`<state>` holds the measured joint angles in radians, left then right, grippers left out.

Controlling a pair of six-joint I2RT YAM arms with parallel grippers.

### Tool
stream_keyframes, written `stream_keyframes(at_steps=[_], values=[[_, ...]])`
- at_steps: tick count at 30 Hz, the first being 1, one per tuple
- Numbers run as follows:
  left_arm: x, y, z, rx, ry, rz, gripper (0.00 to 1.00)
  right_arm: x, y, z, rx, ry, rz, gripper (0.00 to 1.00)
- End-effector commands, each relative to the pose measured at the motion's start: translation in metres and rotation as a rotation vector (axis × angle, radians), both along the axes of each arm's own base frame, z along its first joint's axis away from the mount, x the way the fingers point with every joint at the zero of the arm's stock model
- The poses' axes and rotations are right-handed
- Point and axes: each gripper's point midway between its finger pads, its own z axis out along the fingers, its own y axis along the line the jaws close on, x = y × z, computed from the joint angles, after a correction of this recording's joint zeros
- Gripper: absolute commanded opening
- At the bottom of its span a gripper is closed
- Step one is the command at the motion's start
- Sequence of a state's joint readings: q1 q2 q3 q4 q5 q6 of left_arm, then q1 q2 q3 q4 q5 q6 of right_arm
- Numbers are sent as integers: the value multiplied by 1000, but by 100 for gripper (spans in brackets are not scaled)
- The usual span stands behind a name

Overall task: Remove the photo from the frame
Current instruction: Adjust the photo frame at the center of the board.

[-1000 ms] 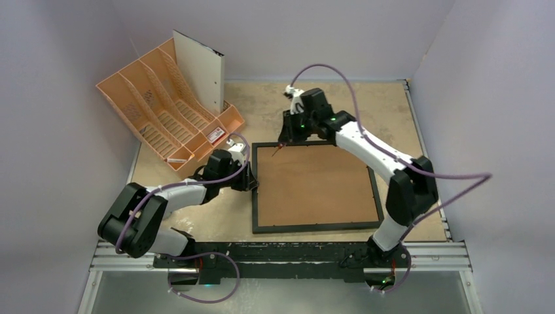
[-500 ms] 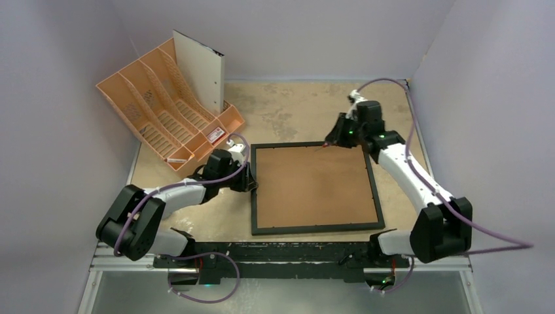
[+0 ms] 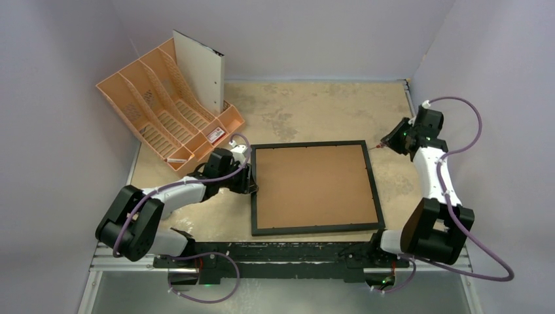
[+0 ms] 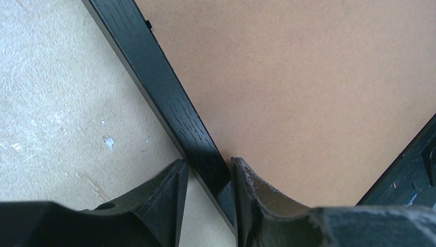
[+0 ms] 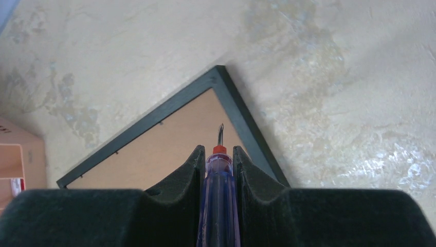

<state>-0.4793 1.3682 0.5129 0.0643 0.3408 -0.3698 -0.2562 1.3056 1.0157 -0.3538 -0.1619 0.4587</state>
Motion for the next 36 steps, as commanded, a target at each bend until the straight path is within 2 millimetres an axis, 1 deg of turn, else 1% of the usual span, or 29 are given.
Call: stream_keyframes(at_steps=[1,3,6,15,17,19,22,25,27,31,36], values=[[6,-6,16,-18,-50,-36,38,-5,-4,-18,71,42,4,0],[6,-7,16,-22,-48,-37,39,-4,-5,-21,71,58,0,0],[6,-7,17,-22,-52,-39,39,-5,-14,-26,37,72,-29,0],[6,-8,15,-20,-47,-43,39,-3,-40,-21,-69,96,-101,0],[6,-8,15,-21,-48,-44,39,-3,-47,-23,-97,102,-127,0],[6,-8,15,-20,-48,-42,39,-3,-49,-26,-105,110,-137,0],[6,-8,15,-21,-47,-43,40,-3,-41,-35,-67,124,-101,0],[6,-8,15,-23,-46,-45,40,-3,-28,-45,-21,139,-35,0],[6,-9,15,-28,-45,-46,40,0,-28,-49,-22,135,-12,0],[4,-12,17,-47,-37,-52,40,4,-14,-48,29,119,41,0],[-3,-18,22,-98,-16,-65,40,13,7,-43,34,128,137,0]])
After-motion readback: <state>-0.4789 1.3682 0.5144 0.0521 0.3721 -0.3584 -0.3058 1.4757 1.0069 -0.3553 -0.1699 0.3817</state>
